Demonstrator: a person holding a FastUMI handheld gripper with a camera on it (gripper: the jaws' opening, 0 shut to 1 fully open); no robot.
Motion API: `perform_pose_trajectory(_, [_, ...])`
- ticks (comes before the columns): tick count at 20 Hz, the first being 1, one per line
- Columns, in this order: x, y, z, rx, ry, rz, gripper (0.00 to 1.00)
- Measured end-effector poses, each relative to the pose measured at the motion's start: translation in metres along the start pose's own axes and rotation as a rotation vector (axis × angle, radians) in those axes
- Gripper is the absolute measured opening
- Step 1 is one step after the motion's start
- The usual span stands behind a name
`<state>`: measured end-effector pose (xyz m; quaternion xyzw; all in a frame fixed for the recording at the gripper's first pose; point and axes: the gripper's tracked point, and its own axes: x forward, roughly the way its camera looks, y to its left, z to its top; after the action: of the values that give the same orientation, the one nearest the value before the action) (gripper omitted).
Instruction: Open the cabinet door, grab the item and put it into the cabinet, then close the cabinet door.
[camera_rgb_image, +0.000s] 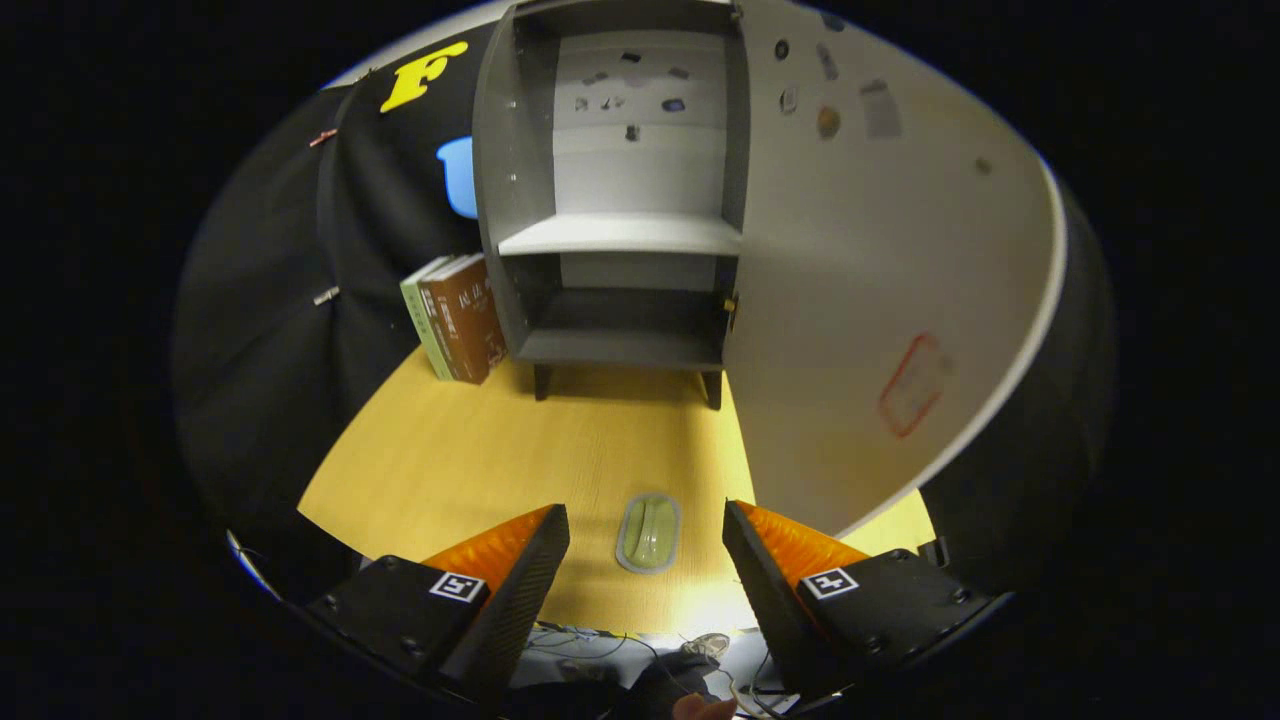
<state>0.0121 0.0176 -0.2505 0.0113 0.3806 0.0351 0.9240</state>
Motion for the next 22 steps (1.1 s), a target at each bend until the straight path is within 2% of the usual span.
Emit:
perform_pose_trajectory(5, [0.020,0.003,-0.034,0.042,0.144,-0.001,0.99])
perform_pose_trajectory(8, [0.027,0.001,-0.047,0.095,0.189,0.004,0.98])
perform_pose_trajectory(13, [0.033,-0.007,-0.064,0.098,0.246,-0.035,0.96])
perform_pose_trajectory(14, [0.036,-0.013,-0.067,0.071,0.249,-0.050,0.85])
perform_pose_trajectory(16, [0.042,-0.017,-0.071,0.023,0.244,-0.063,0.72])
perform_pose_trajectory(18, [0.048,-0.021,-0.075,-0.004,0.254,-0.075,0.72])
perform_pose_trajectory(20, [0.049,-0.018,-0.078,-0.003,0.269,-0.065,0.29])
perform_pose_trajectory(21, [0.057,-0.021,-0.079,0.000,0.257,-0.078,0.31])
perform_pose_trajectory(22, [0.052,-0.022,-0.079,0.000,0.266,-0.094,0.24])
